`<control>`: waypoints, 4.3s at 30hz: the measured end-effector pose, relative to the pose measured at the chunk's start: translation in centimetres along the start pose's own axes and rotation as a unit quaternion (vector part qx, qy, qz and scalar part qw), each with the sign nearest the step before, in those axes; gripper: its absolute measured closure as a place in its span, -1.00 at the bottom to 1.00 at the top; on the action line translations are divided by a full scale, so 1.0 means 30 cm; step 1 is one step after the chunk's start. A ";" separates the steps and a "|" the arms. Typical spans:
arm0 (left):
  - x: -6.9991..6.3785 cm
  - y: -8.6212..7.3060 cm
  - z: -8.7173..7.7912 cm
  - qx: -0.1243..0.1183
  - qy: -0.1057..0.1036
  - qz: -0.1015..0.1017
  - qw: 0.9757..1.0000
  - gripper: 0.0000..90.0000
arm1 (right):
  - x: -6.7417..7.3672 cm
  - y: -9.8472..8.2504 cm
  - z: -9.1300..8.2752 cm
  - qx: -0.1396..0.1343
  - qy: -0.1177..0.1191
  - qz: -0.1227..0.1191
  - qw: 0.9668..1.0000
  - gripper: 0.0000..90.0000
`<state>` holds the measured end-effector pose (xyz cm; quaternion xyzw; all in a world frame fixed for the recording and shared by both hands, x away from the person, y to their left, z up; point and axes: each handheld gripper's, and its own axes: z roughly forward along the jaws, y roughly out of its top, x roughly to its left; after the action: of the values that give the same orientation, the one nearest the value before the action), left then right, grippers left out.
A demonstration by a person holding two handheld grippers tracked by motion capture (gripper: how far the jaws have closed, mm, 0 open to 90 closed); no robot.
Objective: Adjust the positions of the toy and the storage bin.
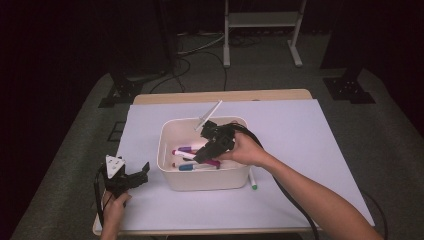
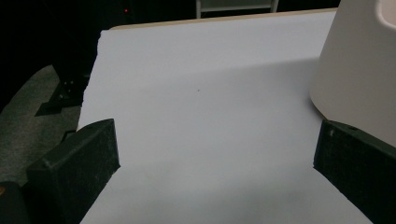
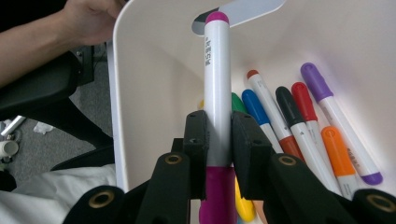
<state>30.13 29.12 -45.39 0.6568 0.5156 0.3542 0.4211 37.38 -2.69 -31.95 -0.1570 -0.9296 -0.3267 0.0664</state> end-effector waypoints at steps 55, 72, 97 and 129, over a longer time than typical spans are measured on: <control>-0.002 0.000 0.000 0.001 0.003 0.006 1.000 -1.00 | -0.011 -0.494 -0.452 -0.116 -0.121 0.099 0.981 0.11; -0.002 0.000 0.001 0.002 0.003 0.004 1.000 -1.00 | -0.124 -0.668 -0.175 -0.092 -0.147 0.192 0.966 -0.10; -0.001 0.000 0.000 0.002 0.002 0.003 1.000 -1.00 | -0.139 -0.670 -0.011 -0.077 -0.204 0.211 0.953 -0.08; -0.001 0.001 0.001 0.003 0.003 0.000 1.000 -1.00 | -0.216 -0.803 -0.149 -0.034 -0.296 0.236 0.925 0.68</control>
<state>30.16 29.09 -45.39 0.6572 0.5177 0.3548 0.4173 35.51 -24.88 -44.07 -0.4639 -0.8311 -0.2720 -0.1417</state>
